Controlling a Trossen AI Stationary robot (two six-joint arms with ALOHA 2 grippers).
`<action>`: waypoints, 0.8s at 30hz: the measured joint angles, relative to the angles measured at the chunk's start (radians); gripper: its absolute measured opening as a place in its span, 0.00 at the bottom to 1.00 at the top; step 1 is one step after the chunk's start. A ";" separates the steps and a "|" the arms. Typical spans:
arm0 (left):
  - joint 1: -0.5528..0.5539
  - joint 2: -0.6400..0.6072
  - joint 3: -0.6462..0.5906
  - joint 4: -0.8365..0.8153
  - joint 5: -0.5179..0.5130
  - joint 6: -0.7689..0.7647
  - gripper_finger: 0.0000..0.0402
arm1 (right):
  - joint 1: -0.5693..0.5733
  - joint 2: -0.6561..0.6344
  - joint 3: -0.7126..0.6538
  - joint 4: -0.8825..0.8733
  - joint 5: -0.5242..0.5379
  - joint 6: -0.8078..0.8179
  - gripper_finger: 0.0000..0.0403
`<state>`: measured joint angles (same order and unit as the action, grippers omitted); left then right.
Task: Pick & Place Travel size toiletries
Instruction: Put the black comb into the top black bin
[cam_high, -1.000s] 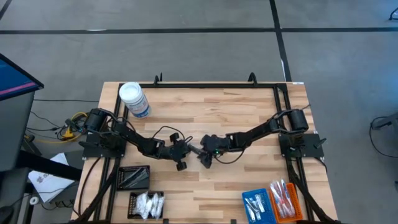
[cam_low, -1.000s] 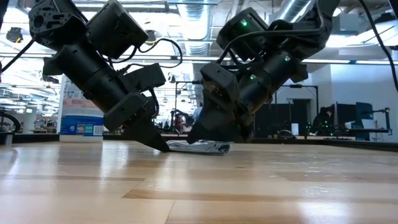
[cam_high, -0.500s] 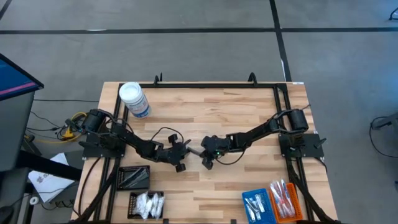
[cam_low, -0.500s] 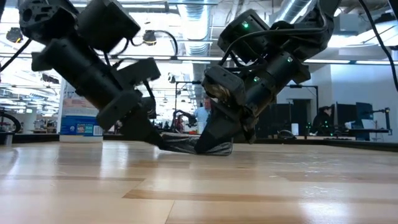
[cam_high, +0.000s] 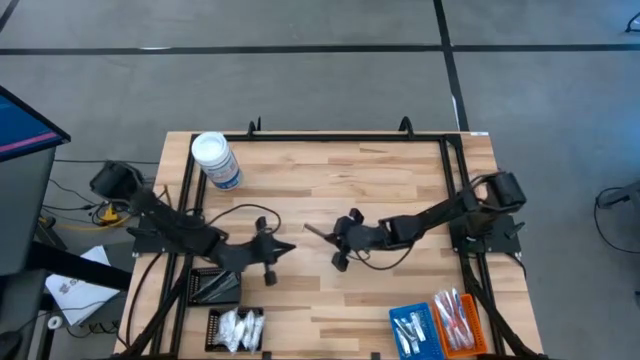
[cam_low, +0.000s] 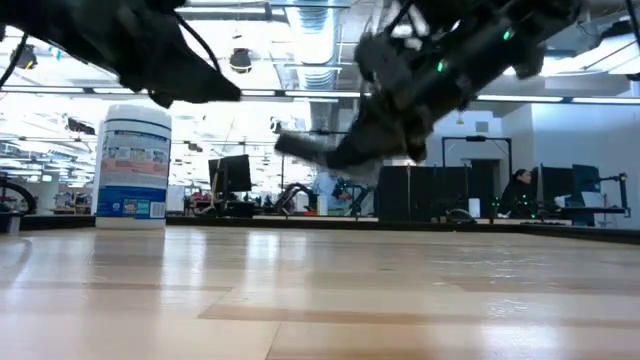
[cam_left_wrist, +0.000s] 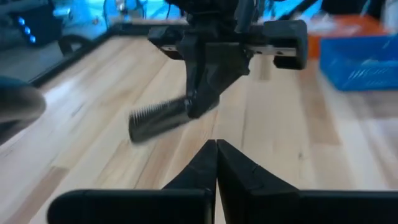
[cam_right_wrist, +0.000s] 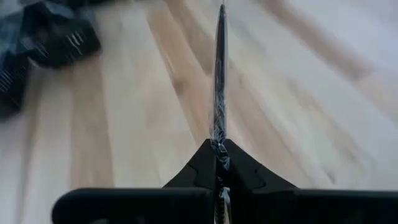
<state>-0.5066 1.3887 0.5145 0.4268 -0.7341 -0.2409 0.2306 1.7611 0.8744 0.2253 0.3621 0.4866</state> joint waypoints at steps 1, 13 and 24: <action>-0.012 -0.023 -0.019 0.020 -0.008 0.005 0.00 | 0.007 -0.017 -0.005 0.014 0.021 -0.005 0.01; -0.032 -0.205 -0.149 0.056 0.048 -0.029 0.00 | 0.091 -0.051 0.012 0.220 0.028 -0.233 0.00; -0.055 -0.204 -0.148 0.078 0.165 -0.028 0.00 | 0.064 -0.073 0.019 0.127 -0.128 -0.167 0.00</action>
<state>-0.5621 1.1843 0.3664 0.5052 -0.5687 -0.2687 0.2944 1.6881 0.8933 0.3519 0.2340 0.3193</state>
